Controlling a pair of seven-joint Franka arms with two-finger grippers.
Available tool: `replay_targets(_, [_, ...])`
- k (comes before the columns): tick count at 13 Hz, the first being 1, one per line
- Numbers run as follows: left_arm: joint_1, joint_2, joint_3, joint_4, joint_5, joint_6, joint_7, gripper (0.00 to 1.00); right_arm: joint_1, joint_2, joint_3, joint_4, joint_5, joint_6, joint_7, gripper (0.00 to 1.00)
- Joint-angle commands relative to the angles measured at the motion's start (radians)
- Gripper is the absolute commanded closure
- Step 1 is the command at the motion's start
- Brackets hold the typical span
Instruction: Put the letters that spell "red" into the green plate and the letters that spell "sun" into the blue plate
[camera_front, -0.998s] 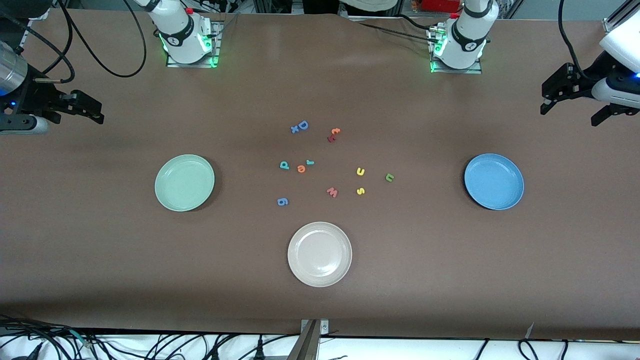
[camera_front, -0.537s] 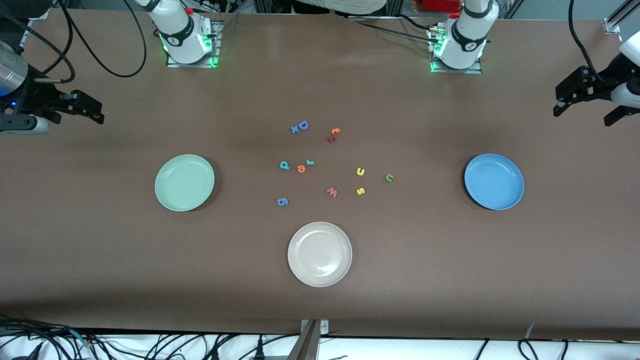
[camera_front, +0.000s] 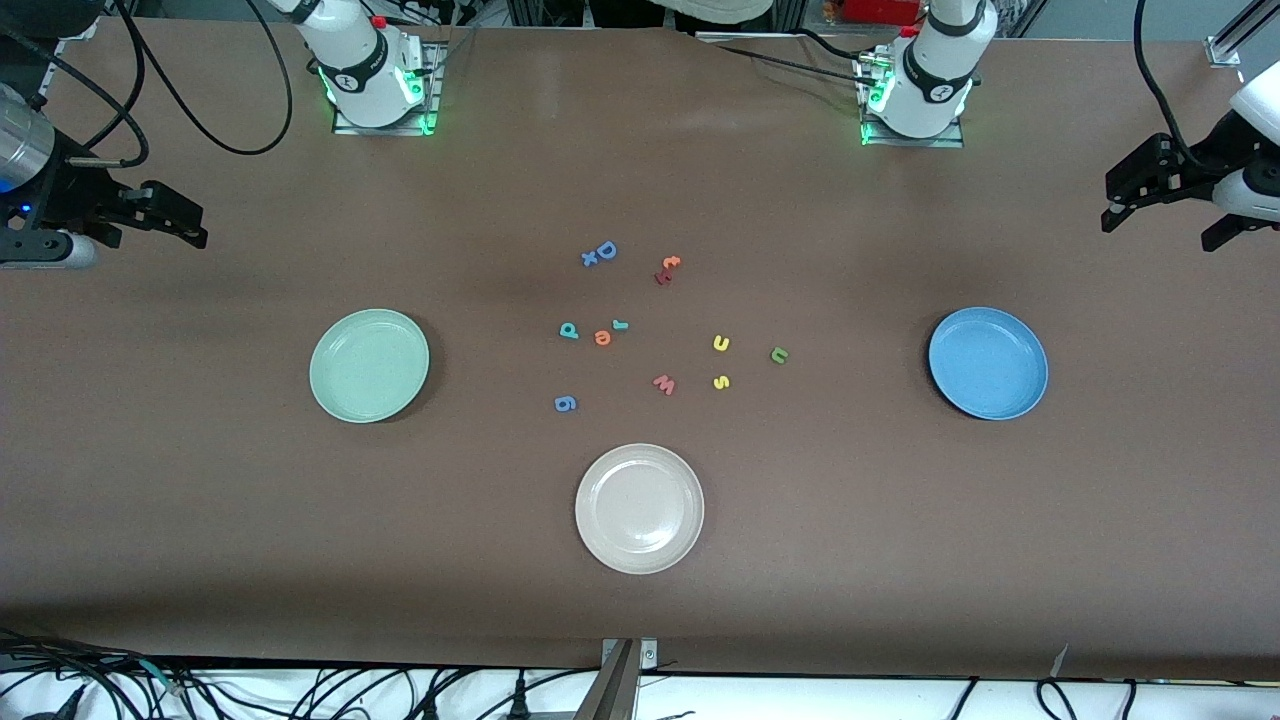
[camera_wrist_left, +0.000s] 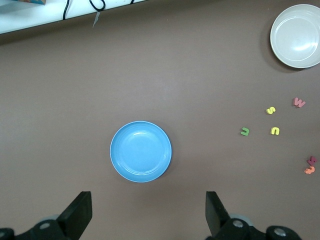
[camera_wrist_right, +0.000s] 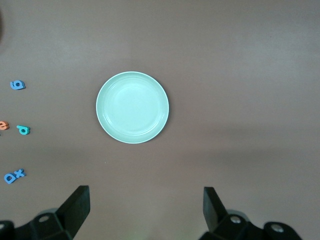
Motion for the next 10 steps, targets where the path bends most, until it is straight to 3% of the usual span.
replay_targets(1, [0.001, 0.009, -0.005, 0.025, 0.007, -0.024, -0.006, 0.0, -0.007, 0.006, 0.0, 0.013, 0.006, -0.004, -0.017, 0.0])
replay_targets(10, [-0.001, 0.009, -0.005, 0.026, 0.007, -0.024, -0.006, 0.0, -0.002, 0.004, 0.007, 0.014, 0.0, -0.01, -0.016, 0.0])
